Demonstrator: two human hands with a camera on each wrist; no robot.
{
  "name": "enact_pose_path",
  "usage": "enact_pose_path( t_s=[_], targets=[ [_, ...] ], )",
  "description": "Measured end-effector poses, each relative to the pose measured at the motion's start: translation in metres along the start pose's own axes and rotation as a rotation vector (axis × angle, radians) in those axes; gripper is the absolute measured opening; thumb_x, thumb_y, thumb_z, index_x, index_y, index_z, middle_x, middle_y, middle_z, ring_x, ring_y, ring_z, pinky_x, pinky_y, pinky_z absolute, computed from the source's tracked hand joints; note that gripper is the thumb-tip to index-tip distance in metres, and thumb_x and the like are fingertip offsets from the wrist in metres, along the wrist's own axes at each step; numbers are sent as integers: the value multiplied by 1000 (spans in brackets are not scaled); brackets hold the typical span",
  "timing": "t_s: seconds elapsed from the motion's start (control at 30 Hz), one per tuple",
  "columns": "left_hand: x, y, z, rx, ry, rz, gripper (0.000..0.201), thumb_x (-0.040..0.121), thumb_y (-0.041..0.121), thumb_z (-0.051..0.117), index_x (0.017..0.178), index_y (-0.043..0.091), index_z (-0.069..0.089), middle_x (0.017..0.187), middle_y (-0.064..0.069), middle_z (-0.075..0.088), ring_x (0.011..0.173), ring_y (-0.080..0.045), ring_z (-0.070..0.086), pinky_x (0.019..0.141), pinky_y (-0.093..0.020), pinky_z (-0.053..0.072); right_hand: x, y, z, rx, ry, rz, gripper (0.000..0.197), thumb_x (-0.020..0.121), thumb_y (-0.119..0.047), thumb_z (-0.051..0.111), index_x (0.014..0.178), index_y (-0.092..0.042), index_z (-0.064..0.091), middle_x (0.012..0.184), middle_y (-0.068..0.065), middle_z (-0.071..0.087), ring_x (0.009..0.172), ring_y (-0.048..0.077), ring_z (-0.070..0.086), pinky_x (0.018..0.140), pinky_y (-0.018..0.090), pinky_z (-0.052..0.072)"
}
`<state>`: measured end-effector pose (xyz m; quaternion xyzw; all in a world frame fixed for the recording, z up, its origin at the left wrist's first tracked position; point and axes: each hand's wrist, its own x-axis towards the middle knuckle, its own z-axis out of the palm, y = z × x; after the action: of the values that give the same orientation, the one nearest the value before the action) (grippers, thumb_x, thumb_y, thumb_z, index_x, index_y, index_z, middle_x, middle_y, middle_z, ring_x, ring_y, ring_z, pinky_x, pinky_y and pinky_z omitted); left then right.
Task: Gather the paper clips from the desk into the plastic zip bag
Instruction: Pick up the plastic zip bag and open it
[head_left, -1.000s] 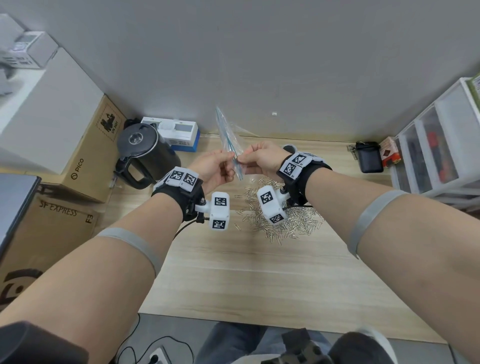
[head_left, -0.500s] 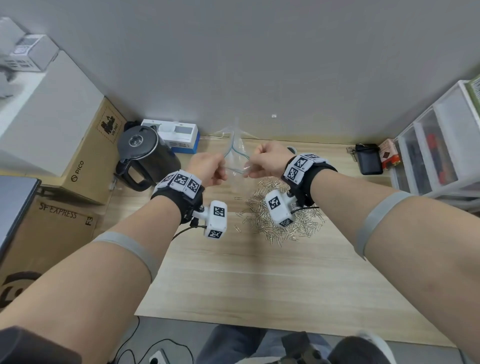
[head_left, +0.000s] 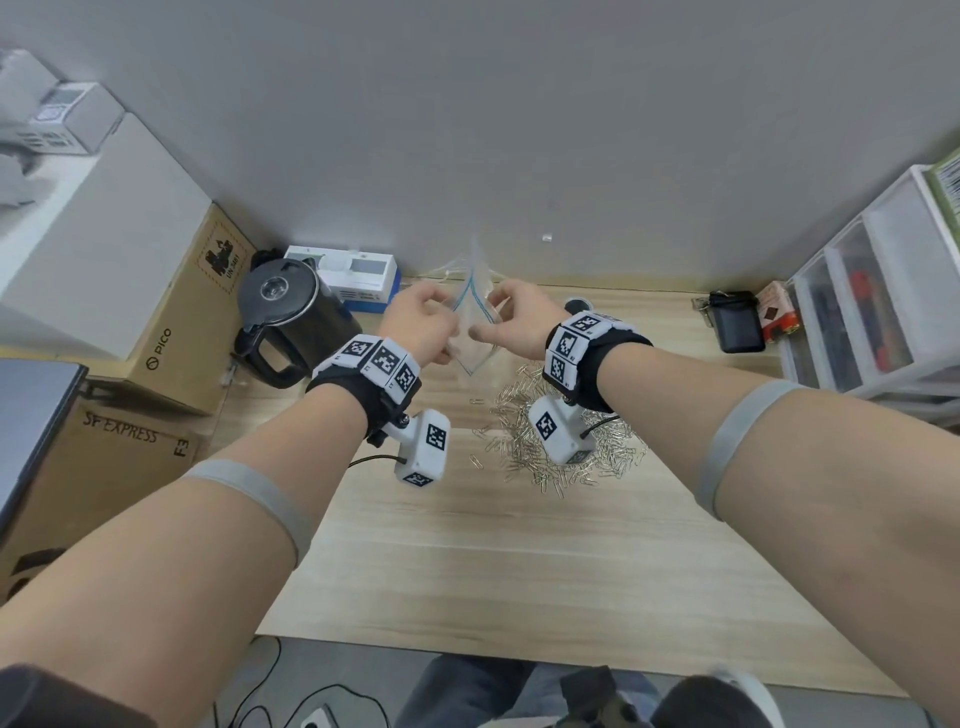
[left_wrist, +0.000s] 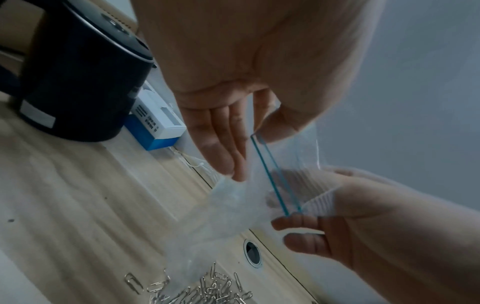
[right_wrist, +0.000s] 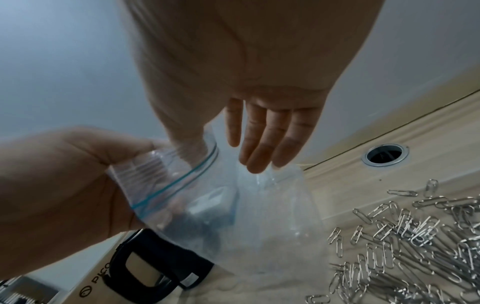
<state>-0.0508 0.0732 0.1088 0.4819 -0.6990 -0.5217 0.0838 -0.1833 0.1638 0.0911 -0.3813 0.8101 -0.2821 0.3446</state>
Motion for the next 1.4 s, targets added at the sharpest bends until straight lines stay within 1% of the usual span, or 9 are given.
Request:
enact_pose_path(
  t_s=[0.2, 0.3, 0.6, 0.77, 0.9, 1.0, 1.1, 1.27, 1.4],
  targets=[
    [-1, -3, 0, 213, 45, 60, 13, 84, 14, 58, 88, 6, 67, 77, -9, 74, 63, -21, 75, 67, -37, 61, 6, -3, 1, -38, 50, -5, 3, 86, -25, 61, 87, -22, 61, 86, 4, 72, 81, 25, 71, 72, 34, 57],
    [5, -4, -8, 390, 112, 112, 17, 83, 17, 60, 68, 9, 63, 62, -1, 62, 63, -19, 65, 62, -29, 53, 7, 0, -2, -51, 42, 17, 9, 85, -22, 59, 77, -27, 57, 83, 4, 72, 75, 24, 72, 77, 41, 60],
    [16, -17, -33, 451, 260, 18, 33, 81, 20, 50, 56, 16, 30, 55, -1, 31, 55, -24, 28, 51, -30, 23, 8, 19, -15, -2, 87, 192, 22, 88, -15, 43, 101, -16, 61, 80, 8, 73, 58, 20, 74, 72, 40, 62],
    [15, -22, -31, 343, 230, 54, 36, 82, 17, 52, 55, 15, 29, 54, 0, 27, 53, -22, 25, 50, -31, 20, 10, 21, -10, 35, 75, 226, 29, 89, -12, 44, 115, -19, 55, 93, 6, 70, 62, 18, 74, 73, 42, 62],
    [16, -26, -28, 201, 101, 120, 28, 76, 24, 57, 59, 3, 51, 59, -5, 38, 59, -20, 38, 58, -38, 41, 10, 24, -7, 141, -34, 187, 46, 88, -10, 59, 132, -19, 51, 92, 8, 74, 68, 19, 75, 75, 42, 62],
    [15, -21, -26, 114, -38, 99, 17, 70, 27, 59, 57, 16, 60, 67, -6, 50, 69, -20, 51, 79, -48, 57, 5, 18, -6, 205, -120, 162, 53, 88, -13, 67, 136, -18, 47, 100, 13, 73, 66, 24, 75, 71, 41, 63],
    [9, -13, -22, 38, -105, 120, 21, 72, 31, 63, 64, 11, 60, 75, -7, 55, 76, -18, 55, 80, -43, 56, 4, 9, -5, 246, -166, 191, 54, 90, 4, 57, 137, -22, 49, 111, 15, 69, 63, 25, 74, 51, 29, 58],
    [18, -7, -25, -228, -1, -128, 54, 81, 68, 51, 67, 16, 57, 79, -3, 61, 84, -23, 60, 90, -42, 53, 4, 6, -14, 475, -172, 228, 52, 85, 16, 37, 116, -15, 66, 97, 8, 74, 55, 14, 63, 54, 26, 49],
    [23, -37, -32, -344, -96, -489, 66, 97, 60, 41, 133, 6, 50, 127, -22, 59, 118, -39, 59, 104, -55, 47, 1, 7, -27, 831, -209, 239, 40, 90, 15, 39, 104, -11, 66, 98, 18, 64, 67, 19, 62, 56, 26, 51]
  ],
)
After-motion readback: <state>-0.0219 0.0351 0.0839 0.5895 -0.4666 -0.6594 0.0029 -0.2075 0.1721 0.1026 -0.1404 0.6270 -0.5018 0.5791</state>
